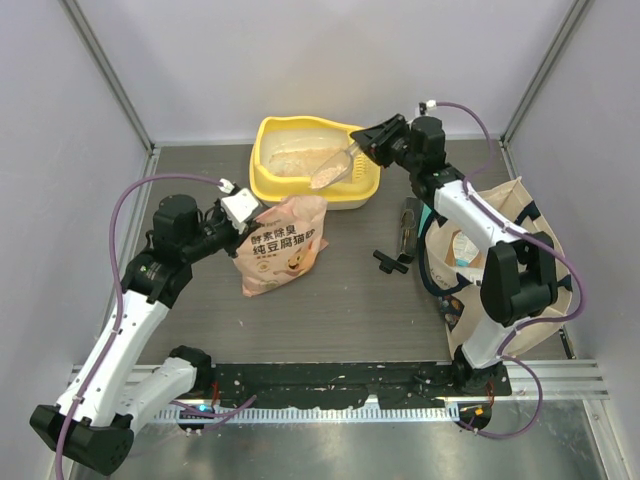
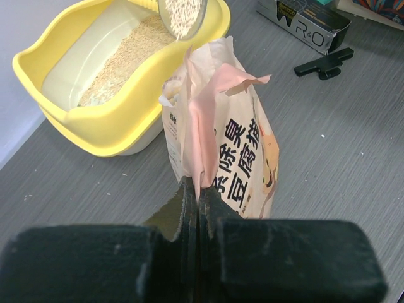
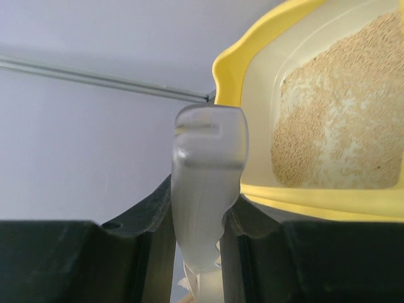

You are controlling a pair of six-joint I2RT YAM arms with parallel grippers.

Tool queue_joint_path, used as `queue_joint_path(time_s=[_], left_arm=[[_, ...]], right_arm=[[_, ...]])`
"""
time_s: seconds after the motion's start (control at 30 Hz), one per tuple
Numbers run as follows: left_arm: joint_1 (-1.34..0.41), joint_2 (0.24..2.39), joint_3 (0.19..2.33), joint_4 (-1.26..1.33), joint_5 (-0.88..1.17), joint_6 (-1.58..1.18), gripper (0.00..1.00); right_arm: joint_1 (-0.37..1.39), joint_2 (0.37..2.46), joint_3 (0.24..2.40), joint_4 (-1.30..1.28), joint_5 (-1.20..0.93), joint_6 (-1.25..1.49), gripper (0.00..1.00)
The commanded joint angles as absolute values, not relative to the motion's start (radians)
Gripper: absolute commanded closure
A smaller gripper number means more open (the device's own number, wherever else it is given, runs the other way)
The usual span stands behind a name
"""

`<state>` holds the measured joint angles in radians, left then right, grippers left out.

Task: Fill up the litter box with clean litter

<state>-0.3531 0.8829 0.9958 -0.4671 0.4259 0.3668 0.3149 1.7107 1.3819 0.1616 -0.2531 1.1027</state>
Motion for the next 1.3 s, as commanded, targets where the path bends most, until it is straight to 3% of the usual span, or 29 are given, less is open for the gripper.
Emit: queue_joint_path(time_s=[0.0,0.23,0.5,0.57,0.73,0.9,1.13,1.27], left_arm=[[-0.356,0.873,1.019,-0.413,0.439,0.376,1.0],[-0.354,0.874,1.014,-0.437,0.445,0.397,1.0],[-0.354,0.891,1.015,-0.452,0.462,0.394,1.0],[-0.356,0.891,1.022,-0.457,0.471,0.394,1.0],[-0.356,0.881,1.023,-0.482,0.497,0.396,1.0],[-0.354,0.861,1.009,-0.482,0.503,0.408,1.0],[-0.356,0.831,0.983,-0.466,0.489,0.416,1.0],[-0.356,0.824,0.97,-0.457,0.508,0.408,1.0]], right_arm=[[0.258,1.751,1.492,0.247,-0.25,1.114,0.99],[0.265,2.024,1.8,0.258,-0.212,0.953,0.99],[0.432,2.387,2.279,0.229,-0.082,0.434,0.99],[0.466,2.407,2.299,0.25,-0.023,0.32,0.99],[0.469,2.346,2.229,0.366,0.084,0.14,0.99],[0.446,2.153,2.083,0.434,0.02,0.046,0.99],[0.397,1.871,1.987,0.102,-0.341,0.286,0.99],[0.406,1.734,1.792,0.058,-0.455,0.415,0.99]])
